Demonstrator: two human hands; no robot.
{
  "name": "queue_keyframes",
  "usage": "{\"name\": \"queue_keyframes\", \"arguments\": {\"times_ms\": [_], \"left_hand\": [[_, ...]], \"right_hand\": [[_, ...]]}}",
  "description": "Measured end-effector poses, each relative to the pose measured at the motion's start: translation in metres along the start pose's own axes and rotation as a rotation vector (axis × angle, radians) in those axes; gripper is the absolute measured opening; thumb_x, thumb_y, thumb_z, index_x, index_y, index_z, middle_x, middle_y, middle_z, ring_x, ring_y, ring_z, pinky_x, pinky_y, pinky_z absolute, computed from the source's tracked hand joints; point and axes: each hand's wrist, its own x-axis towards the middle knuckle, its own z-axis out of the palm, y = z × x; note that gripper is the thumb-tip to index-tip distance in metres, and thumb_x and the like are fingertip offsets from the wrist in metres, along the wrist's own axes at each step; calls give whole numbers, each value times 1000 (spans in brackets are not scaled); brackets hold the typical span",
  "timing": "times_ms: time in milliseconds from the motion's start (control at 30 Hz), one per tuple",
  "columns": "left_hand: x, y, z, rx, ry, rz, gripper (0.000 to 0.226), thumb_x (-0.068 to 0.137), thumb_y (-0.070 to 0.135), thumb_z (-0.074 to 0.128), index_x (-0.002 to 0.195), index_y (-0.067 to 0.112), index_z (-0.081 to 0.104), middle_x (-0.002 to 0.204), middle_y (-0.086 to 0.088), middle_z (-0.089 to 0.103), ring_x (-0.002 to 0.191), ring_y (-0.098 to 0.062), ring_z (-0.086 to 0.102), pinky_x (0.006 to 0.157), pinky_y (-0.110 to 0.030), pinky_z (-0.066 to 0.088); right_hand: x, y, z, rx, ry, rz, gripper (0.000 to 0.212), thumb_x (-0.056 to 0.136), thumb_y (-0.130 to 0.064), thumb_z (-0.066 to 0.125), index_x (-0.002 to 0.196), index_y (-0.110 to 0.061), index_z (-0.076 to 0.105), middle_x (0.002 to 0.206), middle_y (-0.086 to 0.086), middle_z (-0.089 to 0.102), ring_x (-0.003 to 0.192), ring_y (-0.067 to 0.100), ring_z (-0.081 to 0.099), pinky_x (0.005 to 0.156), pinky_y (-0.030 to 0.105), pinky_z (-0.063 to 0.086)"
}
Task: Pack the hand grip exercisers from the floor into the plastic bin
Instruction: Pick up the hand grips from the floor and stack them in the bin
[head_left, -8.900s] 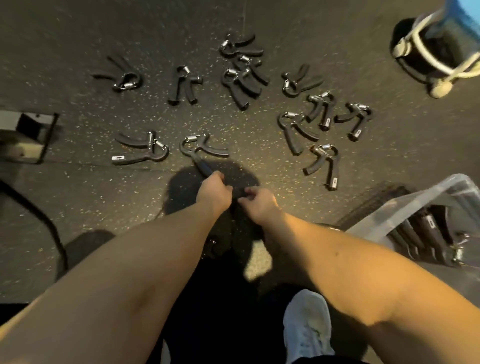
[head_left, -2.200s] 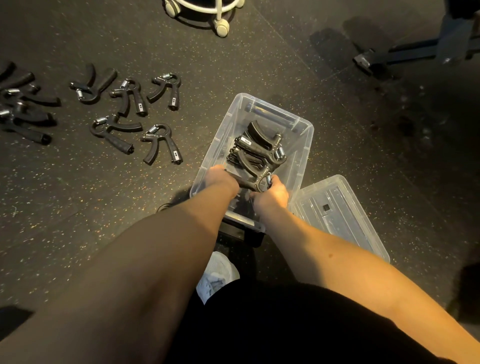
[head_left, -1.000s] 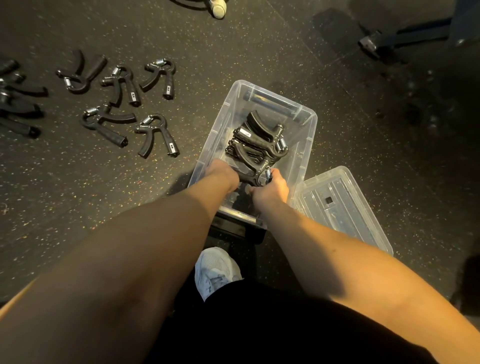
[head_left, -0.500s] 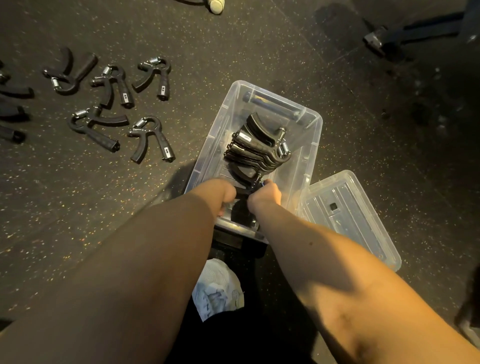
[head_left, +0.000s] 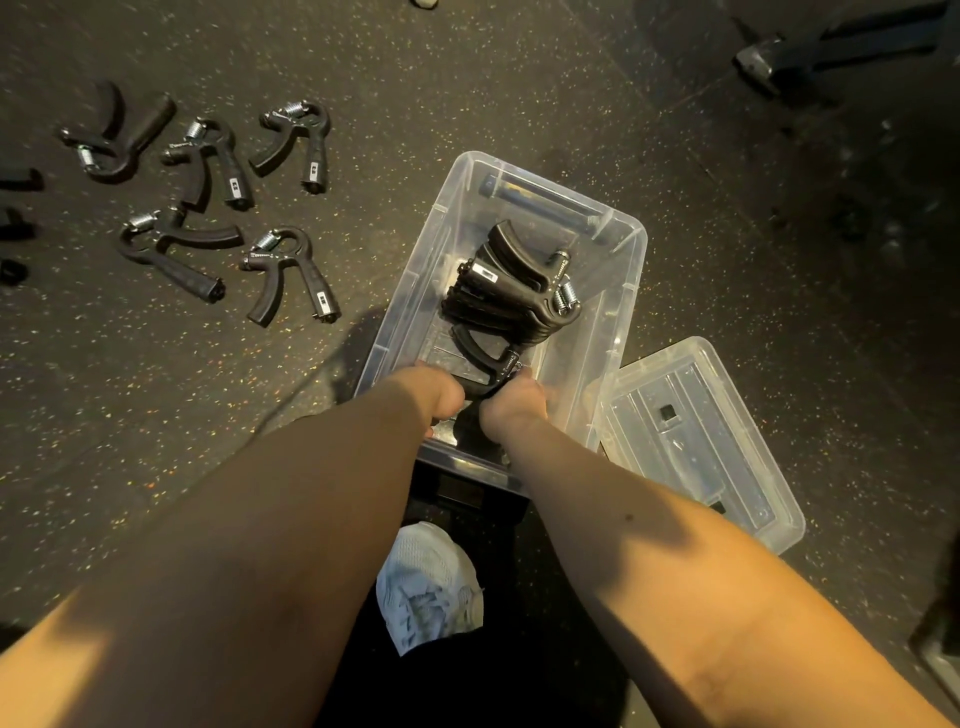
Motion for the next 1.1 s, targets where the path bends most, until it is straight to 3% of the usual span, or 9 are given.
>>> {"name": "queue_keyframes", "arguments": {"times_ms": [133,300,433,567,633,733,867,1000,1100], "left_hand": [[-3,3,2,77,-2,25,68,101,9,38,156,-2,0,147,-24,42,122,-33,58,104,-43,50],[-32,12,-8,239,5,141,37,102,9,40,135,-4,53,141,-22,53,124,-33,56,108,-40,44],[-45,15,-17,220,-10,204,26,99,11,47,107,-5,67,100,-24,68,73,-28,59,75,-38,52],[-69,12,-38,90,100,284,18,91,11,58,100,0,69,99,-22,73,78,-31,69,80,-44,59],[-86,8,-54,-49,127,349,21,93,10,59,110,0,65,103,-19,73,84,-28,70,87,-45,60],[-111,-3,-77,-295,142,431,18,97,5,56,113,-1,61,104,-21,70,82,-25,66,86,-42,57],[-137,-37,-99,-442,246,492,14,93,-6,55,99,5,60,92,-22,69,69,-22,62,63,-33,52],[-141,-101,-111,-522,306,454,28,91,-4,60,116,6,54,86,-20,64,65,-22,59,55,-29,47],[-131,-154,-108,-522,351,360,12,91,-2,62,98,7,59,83,-20,64,62,-24,57,58,-31,47]], "right_hand": [[-3,1,1,26,1,-23,79,86,-8,66,152,-4,25,160,12,23,146,26,30,116,34,36],[-6,3,-7,143,-11,-19,76,84,-9,65,151,-17,31,147,11,39,127,32,52,103,35,49],[-18,-7,-20,110,7,-58,47,83,-21,67,127,-12,55,116,12,64,104,31,63,73,29,48],[-42,-29,-48,171,8,-75,12,77,-8,60,86,-14,65,89,10,67,80,29,65,63,31,52],[-51,-41,-58,257,-4,-130,19,68,-4,59,71,-22,53,79,6,61,77,29,64,65,33,53],[-75,-66,-75,358,-29,-285,23,76,0,65,83,-21,61,79,7,66,76,28,67,77,39,59],[-125,-107,-86,438,-184,-401,21,88,10,61,98,-8,61,94,23,65,67,30,64,81,48,58],[-170,-141,-71,176,-341,-537,30,91,7,62,119,0,57,93,21,64,67,28,65,72,41,60],[-194,-166,-46,-107,-456,-647,22,91,5,63,111,-3,61,93,18,65,80,29,67,74,39,60]]}}
